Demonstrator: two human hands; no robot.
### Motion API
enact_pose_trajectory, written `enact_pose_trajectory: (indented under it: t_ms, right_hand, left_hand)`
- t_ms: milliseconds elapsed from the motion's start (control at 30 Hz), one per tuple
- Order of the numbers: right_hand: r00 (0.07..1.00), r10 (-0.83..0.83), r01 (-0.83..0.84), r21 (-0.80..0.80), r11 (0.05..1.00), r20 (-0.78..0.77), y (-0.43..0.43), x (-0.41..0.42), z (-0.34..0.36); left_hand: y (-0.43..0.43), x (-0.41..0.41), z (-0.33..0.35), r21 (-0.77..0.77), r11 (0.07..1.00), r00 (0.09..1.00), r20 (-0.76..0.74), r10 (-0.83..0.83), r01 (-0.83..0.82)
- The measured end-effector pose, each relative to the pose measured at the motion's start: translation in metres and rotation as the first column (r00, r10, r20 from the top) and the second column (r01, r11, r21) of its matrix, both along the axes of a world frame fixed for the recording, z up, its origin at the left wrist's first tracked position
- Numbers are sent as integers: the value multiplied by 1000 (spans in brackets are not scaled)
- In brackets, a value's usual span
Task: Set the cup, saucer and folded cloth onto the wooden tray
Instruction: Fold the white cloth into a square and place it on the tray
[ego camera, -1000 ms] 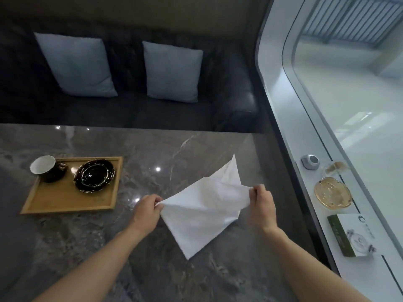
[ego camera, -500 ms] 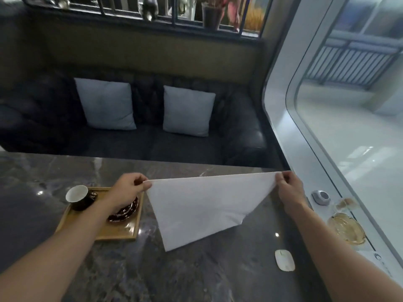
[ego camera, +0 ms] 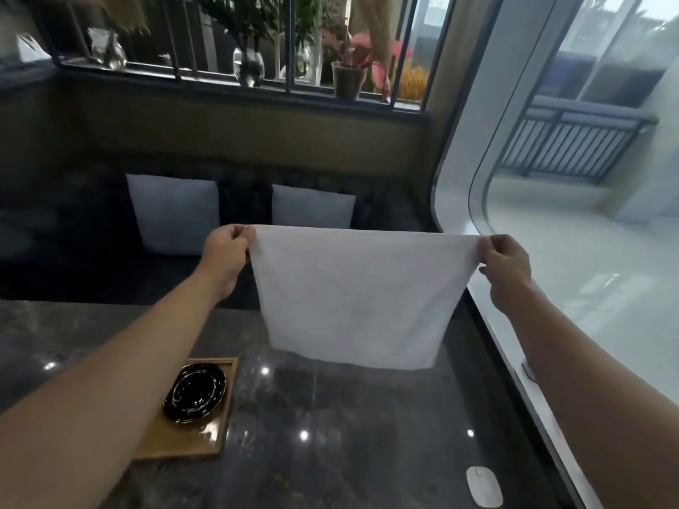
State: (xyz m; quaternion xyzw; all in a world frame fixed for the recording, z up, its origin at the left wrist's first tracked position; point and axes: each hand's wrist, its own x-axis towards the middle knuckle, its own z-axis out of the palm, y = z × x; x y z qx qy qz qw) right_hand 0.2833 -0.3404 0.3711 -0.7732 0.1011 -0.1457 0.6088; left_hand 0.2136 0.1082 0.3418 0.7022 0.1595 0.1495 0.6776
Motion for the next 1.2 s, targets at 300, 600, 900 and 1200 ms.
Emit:
enact_pose_trajectory:
  t_ms: [300, 600, 900, 1200]
  right_hand:
    - [998, 40, -42, 30, 999, 55, -17, -27, -20]
    - [982, 123, -151, -200, 968, -146, -35, -126, -149]
    - [924, 123, -241, -303, 922, -362, -46, -225, -244]
    - [850, 73, -284, -336, 898, -522, -56, -308, -299]
  left_hand:
    - [7, -23, -13, 119, 992, 992, 113, -52, 39]
    - [-2, -128, -133, 201, 974, 993, -76, -94, 108]
    - [-12, -248, -248, 173, 971, 913, -400, -84, 165]
    - [-43, -336, -289, 322, 907, 848, -527, -67, 272]
